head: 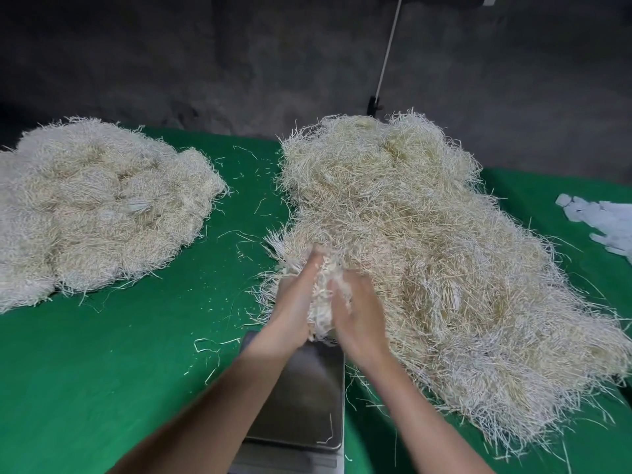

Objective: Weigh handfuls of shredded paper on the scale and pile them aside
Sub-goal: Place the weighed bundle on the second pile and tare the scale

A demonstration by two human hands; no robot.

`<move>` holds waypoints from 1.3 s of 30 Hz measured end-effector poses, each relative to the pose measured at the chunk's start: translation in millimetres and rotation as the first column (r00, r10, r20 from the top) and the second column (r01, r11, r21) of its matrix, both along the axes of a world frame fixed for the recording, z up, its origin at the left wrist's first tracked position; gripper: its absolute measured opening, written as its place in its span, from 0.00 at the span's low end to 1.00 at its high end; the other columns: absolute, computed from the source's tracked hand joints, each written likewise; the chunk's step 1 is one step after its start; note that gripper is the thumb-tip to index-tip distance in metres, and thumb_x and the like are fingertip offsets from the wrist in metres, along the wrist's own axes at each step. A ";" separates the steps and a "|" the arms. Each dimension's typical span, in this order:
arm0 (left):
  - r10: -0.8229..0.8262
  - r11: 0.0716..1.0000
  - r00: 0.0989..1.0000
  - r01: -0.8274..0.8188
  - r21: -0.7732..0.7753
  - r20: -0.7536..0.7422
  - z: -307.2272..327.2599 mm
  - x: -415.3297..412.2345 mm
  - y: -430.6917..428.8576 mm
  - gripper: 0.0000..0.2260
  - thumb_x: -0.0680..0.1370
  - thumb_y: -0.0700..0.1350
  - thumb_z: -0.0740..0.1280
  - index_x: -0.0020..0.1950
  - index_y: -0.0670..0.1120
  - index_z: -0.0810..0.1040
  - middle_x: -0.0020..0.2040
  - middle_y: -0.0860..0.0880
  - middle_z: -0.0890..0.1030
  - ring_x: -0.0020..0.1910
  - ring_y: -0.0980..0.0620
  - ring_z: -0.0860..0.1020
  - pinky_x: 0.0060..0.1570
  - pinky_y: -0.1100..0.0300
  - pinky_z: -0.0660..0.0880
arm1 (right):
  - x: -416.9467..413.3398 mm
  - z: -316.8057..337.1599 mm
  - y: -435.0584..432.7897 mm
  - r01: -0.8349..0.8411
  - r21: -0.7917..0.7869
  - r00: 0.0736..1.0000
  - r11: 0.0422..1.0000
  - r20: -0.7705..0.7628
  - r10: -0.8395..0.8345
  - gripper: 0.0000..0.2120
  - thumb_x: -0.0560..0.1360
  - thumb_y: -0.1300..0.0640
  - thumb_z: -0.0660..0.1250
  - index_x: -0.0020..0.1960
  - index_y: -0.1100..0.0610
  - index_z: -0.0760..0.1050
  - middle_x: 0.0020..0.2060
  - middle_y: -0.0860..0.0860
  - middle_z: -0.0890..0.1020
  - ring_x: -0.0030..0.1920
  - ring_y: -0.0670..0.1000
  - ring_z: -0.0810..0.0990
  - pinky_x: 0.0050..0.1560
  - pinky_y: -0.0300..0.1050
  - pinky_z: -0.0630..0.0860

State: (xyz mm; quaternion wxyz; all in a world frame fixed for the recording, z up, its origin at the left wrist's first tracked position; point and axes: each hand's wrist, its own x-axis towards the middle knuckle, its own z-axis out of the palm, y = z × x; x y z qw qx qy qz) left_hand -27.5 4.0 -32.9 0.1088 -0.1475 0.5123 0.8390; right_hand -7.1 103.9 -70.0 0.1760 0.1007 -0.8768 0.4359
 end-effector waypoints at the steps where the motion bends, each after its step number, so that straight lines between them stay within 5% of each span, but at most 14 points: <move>1: 0.052 0.996 0.999 -0.051 -0.074 0.013 1.2 -2.7 1.1 0.27 0.70 0.61 0.69 0.53 0.38 0.77 0.29 0.49 0.77 0.31 0.49 0.78 0.35 0.58 0.74 | 3.4 -3.7 -4.8 -0.061 0.019 0.998 0.998 0.007 0.061 0.14 0.80 0.45 0.51 0.57 0.50 0.71 0.48 0.43 0.72 0.47 0.40 0.69 0.46 0.30 0.66; 5: 0.094 0.937 0.996 -0.093 -0.336 -0.014 -10.8 17.4 24.2 0.21 0.78 0.60 0.61 0.35 0.44 0.70 0.17 0.53 0.67 0.17 0.56 0.69 0.20 0.65 0.65 | -21.2 20.3 7.2 0.103 -0.237 0.984 0.966 0.165 -0.064 0.10 0.81 0.52 0.56 0.43 0.52 0.70 0.38 0.52 0.79 0.36 0.51 0.77 0.37 0.51 0.75; 10: 0.320 0.926 0.947 -0.312 -0.211 0.001 4.3 -1.9 9.1 0.21 0.81 0.54 0.58 0.33 0.43 0.70 0.21 0.50 0.71 0.18 0.56 0.72 0.17 0.70 0.64 | 4.7 6.9 -27.5 0.092 -0.200 0.995 0.975 0.048 -0.084 0.17 0.77 0.39 0.51 0.36 0.48 0.66 0.26 0.45 0.70 0.26 0.42 0.67 0.28 0.40 0.63; 15: 0.155 0.890 0.984 -0.103 -0.445 0.082 -12.5 19.3 24.4 0.14 0.82 0.48 0.57 0.36 0.48 0.68 0.33 0.50 0.71 0.28 0.56 0.71 0.17 0.71 0.66 | -19.3 14.2 -4.6 0.241 -0.477 0.965 0.845 0.213 -0.154 0.20 0.81 0.55 0.58 0.30 0.57 0.67 0.25 0.51 0.67 0.28 0.48 0.65 0.30 0.43 0.63; 18: 0.178 0.947 0.979 -0.144 -0.288 0.097 -5.9 11.9 14.4 0.19 0.82 0.55 0.55 0.36 0.46 0.69 0.27 0.52 0.70 0.20 0.56 0.71 0.16 0.65 0.65 | 8.2 5.5 -30.4 0.154 -0.336 0.987 0.929 0.093 -0.130 0.19 0.79 0.51 0.55 0.32 0.57 0.70 0.23 0.44 0.67 0.26 0.44 0.66 0.26 0.37 0.61; 20: 0.162 0.980 0.983 -0.149 -0.132 0.092 -7.4 10.2 7.3 0.17 0.84 0.48 0.53 0.37 0.47 0.68 0.30 0.52 0.69 0.23 0.58 0.70 0.19 0.67 0.66 | 9.9 2.6 -36.2 0.100 -0.184 0.994 0.978 0.069 -0.089 0.16 0.77 0.53 0.56 0.36 0.59 0.73 0.25 0.45 0.70 0.30 0.49 0.68 0.31 0.39 0.64; 22: 0.112 0.972 0.984 -0.078 -0.223 0.140 -8.5 15.2 9.6 0.11 0.82 0.37 0.56 0.41 0.43 0.72 0.30 0.49 0.71 0.24 0.59 0.71 0.19 0.71 0.64 | -8.0 7.4 -21.9 0.142 -0.299 0.985 0.944 0.141 -0.104 0.18 0.80 0.59 0.59 0.33 0.62 0.71 0.25 0.52 0.70 0.29 0.49 0.66 0.32 0.42 0.63; 24: 0.035 0.910 0.990 0.026 -0.414 0.139 -2.7 23.8 7.0 0.06 0.80 0.34 0.59 0.48 0.43 0.72 0.36 0.48 0.74 0.30 0.58 0.73 0.26 0.73 0.67 | -13.0 10.2 -7.1 0.139 -0.409 0.968 0.902 0.248 -0.036 0.16 0.80 0.60 0.61 0.34 0.62 0.72 0.28 0.56 0.72 0.30 0.47 0.68 0.32 0.42 0.65; 28: 0.157 0.971 0.983 -0.136 -0.198 0.094 -4.6 9.9 -17.1 0.05 0.81 0.38 0.60 0.54 0.43 0.75 0.44 0.44 0.80 0.25 0.54 0.75 0.25 0.62 0.71 | -4.7 12.5 15.3 0.079 -0.520 0.850 0.850 0.482 0.215 0.05 0.77 0.56 0.64 0.50 0.57 0.72 0.50 0.55 0.78 0.47 0.50 0.76 0.45 0.43 0.74; 31: 0.183 0.913 0.982 -0.188 -0.362 -0.047 -9.4 8.2 -21.5 0.07 0.81 0.40 0.59 0.57 0.45 0.73 0.44 0.48 0.77 0.24 0.60 0.69 0.19 0.68 0.65 | 0.4 26.9 25.1 0.005 -0.593 0.868 0.805 0.402 0.291 0.27 0.74 0.40 0.62 0.71 0.39 0.60 0.68 0.43 0.66 0.61 0.48 0.74 0.58 0.55 0.73; 33: 0.113 0.941 0.993 -0.114 -0.319 -0.022 -10.2 8.8 -7.7 0.06 0.80 0.41 0.61 0.56 0.42 0.73 0.43 0.50 0.76 0.36 0.56 0.77 0.25 0.72 0.69 | 8.5 36.4 6.4 -0.212 -0.303 0.906 0.929 0.297 0.303 0.29 0.70 0.28 0.55 0.70 0.26 0.51 0.72 0.34 0.55 0.70 0.43 0.60 0.66 0.56 0.59; 35: -0.033 0.982 0.995 0.051 -0.182 0.099 -1.5 14.0 -3.1 0.08 0.80 0.43 0.62 0.53 0.39 0.74 0.46 0.46 0.78 0.46 0.48 0.79 0.34 0.71 0.73 | 11.7 37.8 -11.3 -0.279 -0.110 0.913 0.954 0.278 0.300 0.26 0.71 0.27 0.51 0.68 0.29 0.60 0.73 0.40 0.61 0.71 0.41 0.61 0.68 0.49 0.59; 37: -0.214 0.977 0.972 0.215 0.003 0.094 14.7 18.1 -15.3 0.13 0.79 0.47 0.61 0.56 0.37 0.73 0.55 0.41 0.79 0.55 0.42 0.78 0.54 0.57 0.76 | 3.8 42.8 -10.4 -0.114 -0.339 0.905 0.934 0.352 0.239 0.20 0.76 0.36 0.56 0.59 0.46 0.77 0.55 0.50 0.82 0.54 0.44 0.80 0.49 0.38 0.77; 39: -0.179 0.976 0.974 0.157 0.153 0.143 8.2 20.6 -34.5 0.24 0.78 0.56 0.61 0.65 0.40 0.71 0.64 0.41 0.75 0.63 0.40 0.74 0.67 0.44 0.66 | -2.7 43.9 -2.1 0.123 -0.539 0.861 0.833 0.476 0.181 0.17 0.78 0.44 0.60 0.50 0.57 0.77 0.36 0.53 0.83 0.40 0.48 0.83 0.36 0.41 0.79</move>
